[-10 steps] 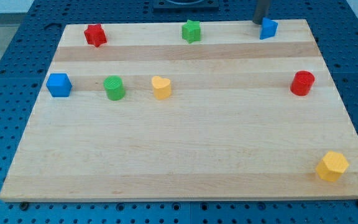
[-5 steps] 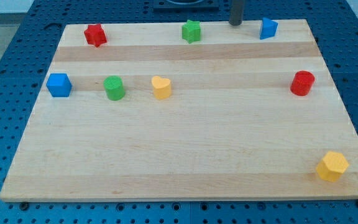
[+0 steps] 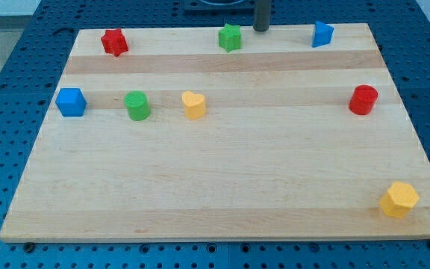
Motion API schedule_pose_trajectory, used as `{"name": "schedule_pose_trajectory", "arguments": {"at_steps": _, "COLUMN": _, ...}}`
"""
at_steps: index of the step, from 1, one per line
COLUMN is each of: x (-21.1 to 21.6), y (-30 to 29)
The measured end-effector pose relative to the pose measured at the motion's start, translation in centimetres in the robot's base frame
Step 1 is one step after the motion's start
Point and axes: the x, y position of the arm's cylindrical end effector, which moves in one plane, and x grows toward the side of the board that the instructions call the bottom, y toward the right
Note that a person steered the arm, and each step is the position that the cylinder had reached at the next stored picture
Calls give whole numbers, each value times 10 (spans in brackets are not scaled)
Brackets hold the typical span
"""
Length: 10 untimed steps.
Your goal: Point your arm at the green star
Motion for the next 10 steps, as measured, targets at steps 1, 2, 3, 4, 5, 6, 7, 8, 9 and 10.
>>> {"name": "schedule_pose_trajectory", "arguments": {"at_steps": 1, "x": 6, "y": -1}}
{"name": "schedule_pose_trajectory", "arguments": {"at_steps": 2, "x": 8, "y": -4}}
{"name": "schedule_pose_trajectory", "arguments": {"at_steps": 3, "x": 7, "y": -10}}
{"name": "schedule_pose_trajectory", "arguments": {"at_steps": 4, "x": 6, "y": -13}}
{"name": "schedule_pose_trajectory", "arguments": {"at_steps": 5, "x": 6, "y": -17}}
{"name": "schedule_pose_trajectory", "arguments": {"at_steps": 6, "x": 6, "y": -25}}
{"name": "schedule_pose_trajectory", "arguments": {"at_steps": 7, "x": 6, "y": -26}}
{"name": "schedule_pose_trajectory", "arguments": {"at_steps": 8, "x": 7, "y": -26}}
{"name": "schedule_pose_trajectory", "arguments": {"at_steps": 9, "x": 9, "y": -26}}
{"name": "schedule_pose_trajectory", "arguments": {"at_steps": 10, "x": 14, "y": -26}}
